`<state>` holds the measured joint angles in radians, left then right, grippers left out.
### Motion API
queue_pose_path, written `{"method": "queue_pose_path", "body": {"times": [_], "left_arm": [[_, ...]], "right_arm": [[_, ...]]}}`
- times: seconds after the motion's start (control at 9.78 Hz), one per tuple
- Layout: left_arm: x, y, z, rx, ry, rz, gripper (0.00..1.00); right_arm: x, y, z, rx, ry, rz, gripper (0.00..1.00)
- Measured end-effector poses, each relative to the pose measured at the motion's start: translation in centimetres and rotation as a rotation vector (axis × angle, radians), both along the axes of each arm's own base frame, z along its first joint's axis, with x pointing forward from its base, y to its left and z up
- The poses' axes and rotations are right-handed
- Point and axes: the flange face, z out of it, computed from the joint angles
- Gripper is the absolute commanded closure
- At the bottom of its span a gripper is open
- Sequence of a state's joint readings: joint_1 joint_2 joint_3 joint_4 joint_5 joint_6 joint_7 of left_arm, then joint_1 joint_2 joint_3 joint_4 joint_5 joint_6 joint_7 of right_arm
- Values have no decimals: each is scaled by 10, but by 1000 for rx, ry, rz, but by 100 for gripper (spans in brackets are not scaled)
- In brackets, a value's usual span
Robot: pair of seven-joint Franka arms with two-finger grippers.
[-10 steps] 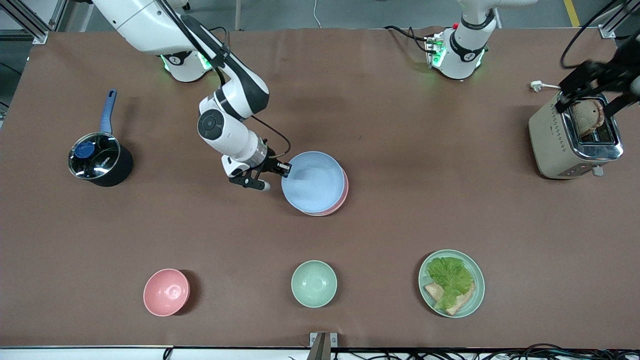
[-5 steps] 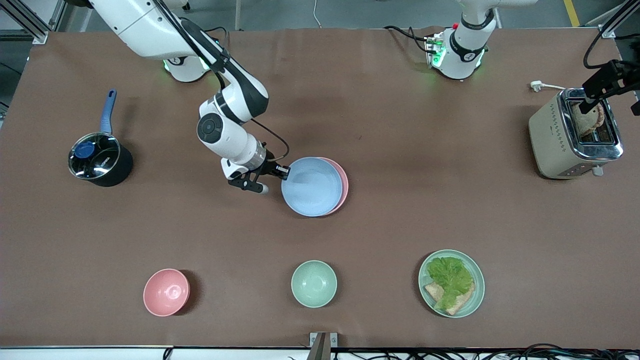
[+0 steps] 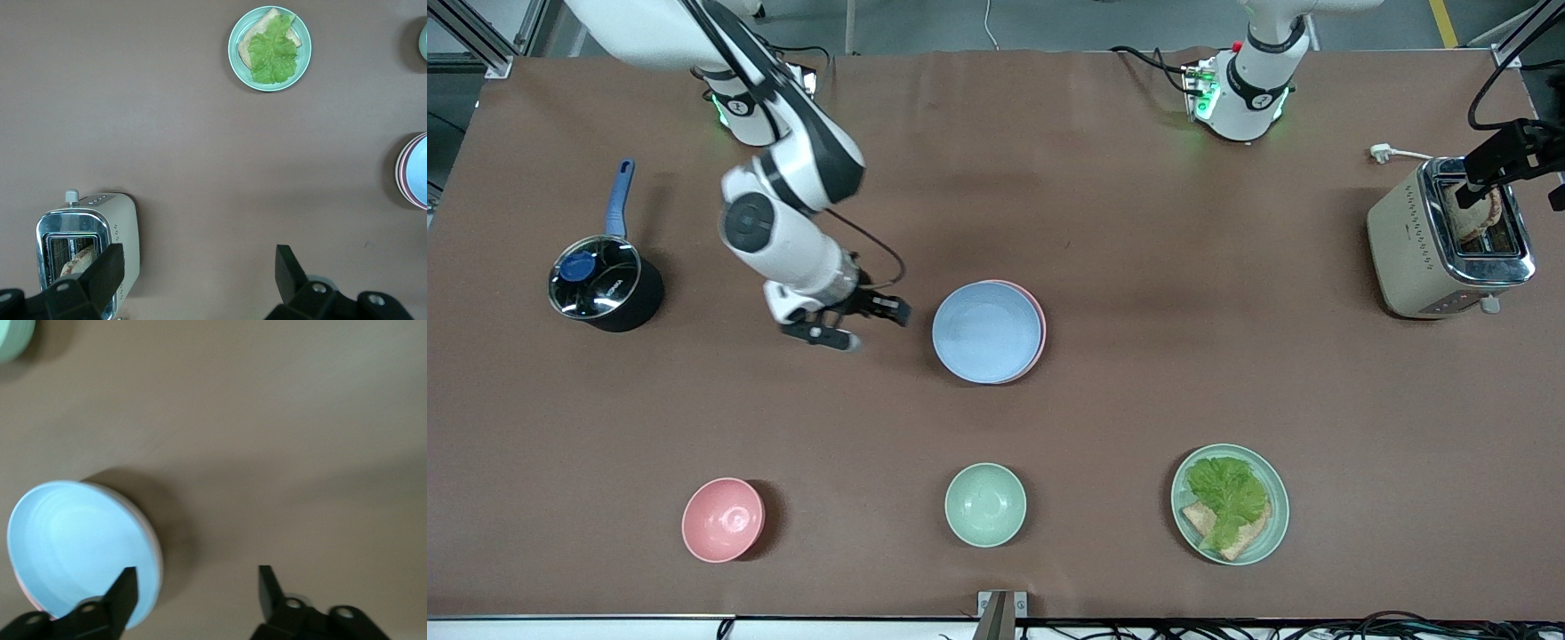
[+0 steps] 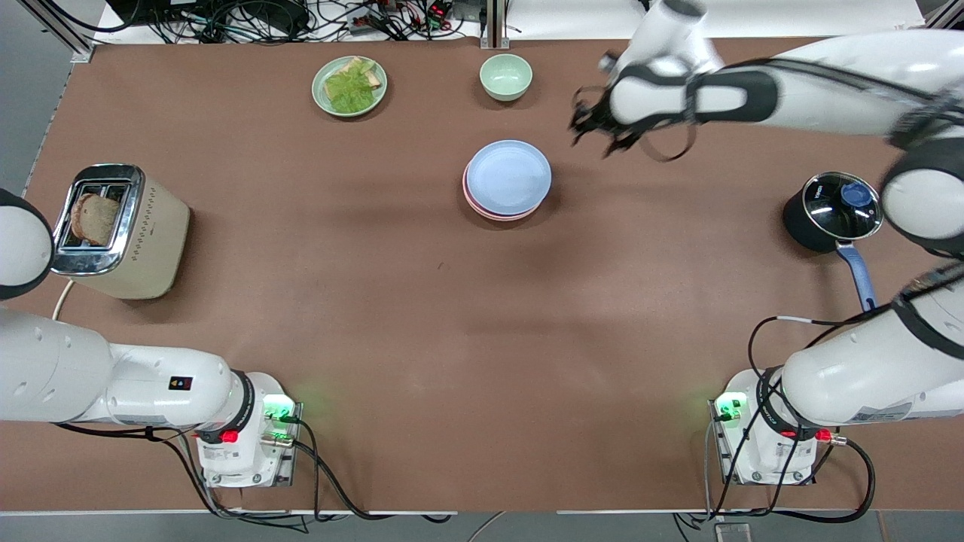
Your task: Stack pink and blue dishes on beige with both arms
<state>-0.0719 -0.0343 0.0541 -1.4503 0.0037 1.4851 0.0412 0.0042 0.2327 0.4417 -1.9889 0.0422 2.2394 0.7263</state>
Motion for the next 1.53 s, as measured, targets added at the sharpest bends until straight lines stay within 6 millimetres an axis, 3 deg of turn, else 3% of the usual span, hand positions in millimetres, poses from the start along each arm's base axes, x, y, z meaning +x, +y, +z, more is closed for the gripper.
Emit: {"method": "queue_pose_path", "body": {"times": [0.2, 0.61, 0.82, 1.02, 1.12, 1.53], "left_arm": [[0, -1, -2, 0, 6, 0, 0], [-1, 1, -3, -2, 16, 40, 0], [-2, 2, -4, -2, 20, 45, 0], [-2, 1, -4, -15, 24, 44, 0], [-2, 0, -5, -20, 26, 43, 0], [-2, 0, -7, -22, 29, 43, 0]], "right_arm": [[10, -88, 79, -104, -44, -21, 0], [14, -244, 175, -138, -46, 44, 0], [0, -304, 235, -130, 2, 83, 0], [-14, -326, 293, -130, -18, 69, 0], [-17, -329, 310, -133, -41, 62, 0], [-11, -328, 304, -133, -32, 67, 0]]}}
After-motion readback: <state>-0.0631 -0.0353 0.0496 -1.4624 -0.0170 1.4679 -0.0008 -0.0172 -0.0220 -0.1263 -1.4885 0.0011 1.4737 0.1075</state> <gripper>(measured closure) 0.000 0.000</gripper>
